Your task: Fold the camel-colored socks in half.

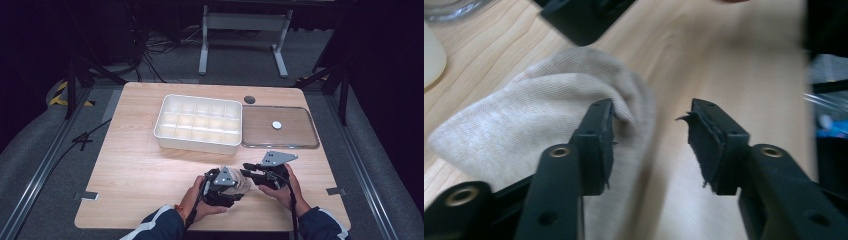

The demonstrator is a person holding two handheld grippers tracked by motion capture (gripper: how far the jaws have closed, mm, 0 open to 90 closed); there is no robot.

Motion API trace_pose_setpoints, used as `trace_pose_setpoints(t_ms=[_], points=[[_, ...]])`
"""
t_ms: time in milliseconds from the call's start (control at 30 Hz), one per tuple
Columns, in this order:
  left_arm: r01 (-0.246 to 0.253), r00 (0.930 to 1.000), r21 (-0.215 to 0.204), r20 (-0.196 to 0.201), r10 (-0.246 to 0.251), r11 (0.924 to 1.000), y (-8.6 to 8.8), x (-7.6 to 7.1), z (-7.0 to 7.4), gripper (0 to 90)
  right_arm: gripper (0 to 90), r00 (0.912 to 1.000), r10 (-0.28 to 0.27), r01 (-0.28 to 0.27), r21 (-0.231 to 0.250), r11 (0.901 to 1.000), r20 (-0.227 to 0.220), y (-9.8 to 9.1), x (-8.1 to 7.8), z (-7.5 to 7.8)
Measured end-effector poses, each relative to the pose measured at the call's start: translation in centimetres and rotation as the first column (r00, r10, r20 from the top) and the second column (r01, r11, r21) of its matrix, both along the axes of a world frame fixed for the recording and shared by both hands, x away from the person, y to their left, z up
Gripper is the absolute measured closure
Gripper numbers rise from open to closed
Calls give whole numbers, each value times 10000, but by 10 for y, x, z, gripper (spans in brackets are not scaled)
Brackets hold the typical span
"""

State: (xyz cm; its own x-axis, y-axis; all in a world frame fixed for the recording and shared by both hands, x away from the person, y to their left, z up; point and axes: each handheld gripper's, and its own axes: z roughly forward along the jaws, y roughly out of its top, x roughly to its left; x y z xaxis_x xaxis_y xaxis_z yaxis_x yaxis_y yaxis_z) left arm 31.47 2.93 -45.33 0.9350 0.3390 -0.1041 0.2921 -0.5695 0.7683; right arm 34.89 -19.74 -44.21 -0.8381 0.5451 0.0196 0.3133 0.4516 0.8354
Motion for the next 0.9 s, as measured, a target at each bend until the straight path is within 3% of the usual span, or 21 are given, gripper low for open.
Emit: trace_pose_setpoints(t_ms=[133, 167, 267, 333, 467, 533, 633, 700, 900], points=[[-463, 9989, -190, 40, 464, 9987, 27, -7, 14, 514, 802, 9989, 346, -356, 316, 9989, 318, 6, -5, 9], [-463, 9989, -190, 40, 464, 9987, 27, -7, 14, 523, 802, 9989, 346, -356, 316, 9989, 318, 6, -5, 9], [-1374, 9904, 20, -120, 1375, 9905, 48, -3, 9, 535, 823, 9945, 942, -952, 193, 9953, 466, 16, -14, 13], [-1619, 9866, 145, -196, 1621, 9867, 52, -1, 5, 535, 825, 9932, 1083, -1086, 37, 9941, 418, 19, -16, 12], [-1905, 9799, 415, -525, 1925, 9808, 54, 6, -6, 509, 830, 9883, 1512, -1481, -1061, 9833, 215, 27, -19, 2], [-1870, 9796, 496, -660, 1900, 9811, 52, 8, -11, 500, 831, 9887, 1495, -1460, -1740, 9739, 74, 28, -17, -7], [-1836, 9800, 566, -676, 1872, 9814, 48, 9, -16, 488, 842, 9904, 1328, -1384, -2337, 9624, -395, 28, -12, -21], [-1959, 9779, 560, -635, 1993, 9790, 47, 10, -18, 471, 846, 9890, 1316, -1423, -1900, 9714, -679, 25, -8, -26], [-2149, 9704, -75, -1145, 2126, 9766, 47, 17, -22, 440, 855, 9894, 1314, -1414, -2030, 9689, -620, 27, -8, -26]])
